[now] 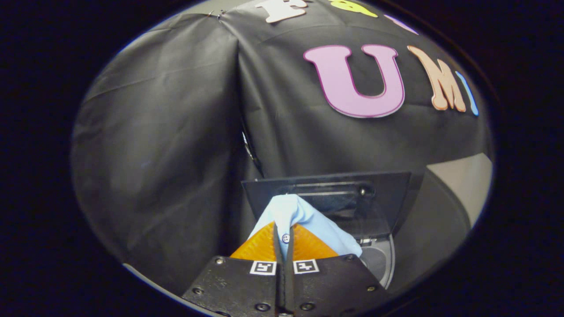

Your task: Put the clothes into the washing machine and then close the washing machine lid.

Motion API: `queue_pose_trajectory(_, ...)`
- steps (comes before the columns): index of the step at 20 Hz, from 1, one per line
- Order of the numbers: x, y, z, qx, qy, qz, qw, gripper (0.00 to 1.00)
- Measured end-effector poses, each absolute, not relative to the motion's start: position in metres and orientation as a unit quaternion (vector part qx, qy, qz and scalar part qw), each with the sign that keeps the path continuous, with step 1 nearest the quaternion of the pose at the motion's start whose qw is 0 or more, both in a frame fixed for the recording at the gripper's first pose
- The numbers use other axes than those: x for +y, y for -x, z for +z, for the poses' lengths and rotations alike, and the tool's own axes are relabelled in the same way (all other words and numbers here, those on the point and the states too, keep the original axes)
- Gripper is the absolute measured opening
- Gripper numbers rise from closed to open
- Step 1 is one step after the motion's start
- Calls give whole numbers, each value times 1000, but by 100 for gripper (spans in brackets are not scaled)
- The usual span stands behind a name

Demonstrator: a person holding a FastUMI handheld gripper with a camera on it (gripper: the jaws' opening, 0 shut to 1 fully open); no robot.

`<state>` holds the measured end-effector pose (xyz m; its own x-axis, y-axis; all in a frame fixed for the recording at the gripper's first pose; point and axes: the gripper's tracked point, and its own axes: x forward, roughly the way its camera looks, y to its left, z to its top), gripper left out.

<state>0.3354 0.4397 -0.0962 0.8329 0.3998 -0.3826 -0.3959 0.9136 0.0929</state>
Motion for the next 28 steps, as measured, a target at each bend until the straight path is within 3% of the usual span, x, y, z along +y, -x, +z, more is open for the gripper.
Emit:
queue_pose_trajectory(6,425,-339,-161,181,-14,159,971,0)
queue_pose_trajectory(23,376,-324,-304,312,28,102,944,2)
queue_pose_trajectory(26,385,-312,-313,329,16,109,938,8)
queue_pose_trajectory(28,386,-313,-304,317,13,104,942,38)
